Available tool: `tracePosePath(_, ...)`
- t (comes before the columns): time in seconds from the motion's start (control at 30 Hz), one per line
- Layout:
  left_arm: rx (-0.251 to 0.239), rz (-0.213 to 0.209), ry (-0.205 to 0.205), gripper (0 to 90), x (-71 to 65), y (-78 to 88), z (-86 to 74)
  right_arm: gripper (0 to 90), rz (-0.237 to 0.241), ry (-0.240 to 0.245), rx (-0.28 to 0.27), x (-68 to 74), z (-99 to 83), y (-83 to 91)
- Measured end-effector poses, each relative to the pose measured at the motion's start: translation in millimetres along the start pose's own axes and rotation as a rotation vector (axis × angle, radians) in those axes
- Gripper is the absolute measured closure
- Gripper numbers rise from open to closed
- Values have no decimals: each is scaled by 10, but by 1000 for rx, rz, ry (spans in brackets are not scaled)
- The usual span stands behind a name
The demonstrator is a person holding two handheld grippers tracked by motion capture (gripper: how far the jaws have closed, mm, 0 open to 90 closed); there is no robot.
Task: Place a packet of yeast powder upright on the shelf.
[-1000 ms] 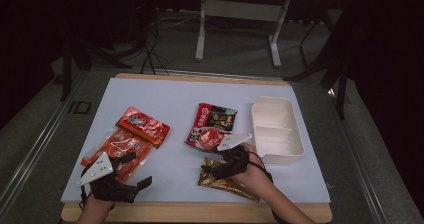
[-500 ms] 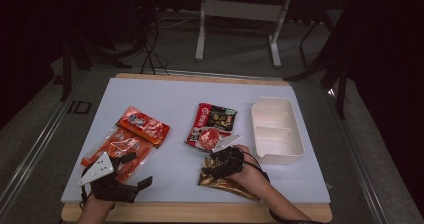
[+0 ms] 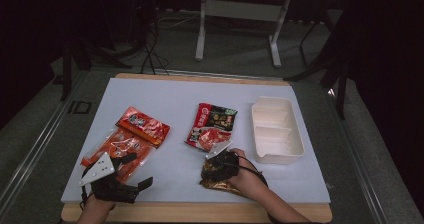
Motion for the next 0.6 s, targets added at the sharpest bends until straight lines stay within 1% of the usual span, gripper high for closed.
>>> tracePosePath(0.07,6,-1,-2,12,0,-1,-8,588,2,18,5,29,8,4)
tracePosePath(0.13,3,0,0,12,1,-3,-4,625,5,22,14,43,13,4)
tracePosePath(0.23,4,0,-1,12,-1,-3,-6,732,2,15,19,33,16,11)
tracePosePath(0.27,9,-1,-4,12,-3,-1,-11,790,-6,10,21,18,15,15)
tracePosePath(0.3,7,0,-4,12,-2,1,-8,819,-5,8,23,11,17,17)
tracePosePath(0.37,6,1,-4,12,0,2,-6,835,3,7,27,2,28,27)
tracePosePath(0.47,9,2,-4,12,5,3,-11,852,12,-10,17,0,49,63)
tracePosePath(0.6,9,1,-3,12,2,0,-13,865,27,-31,-23,5,125,187)
Point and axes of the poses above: each handheld gripper's, and its own axes: y roughly backward along the jaws, z roughly out of its top, x roughly to its left, the point moved 9 cm from there along -y, roughly forward along the jaws, and after that the axes turned 10 degrees about -x, right-handed, at the moved point
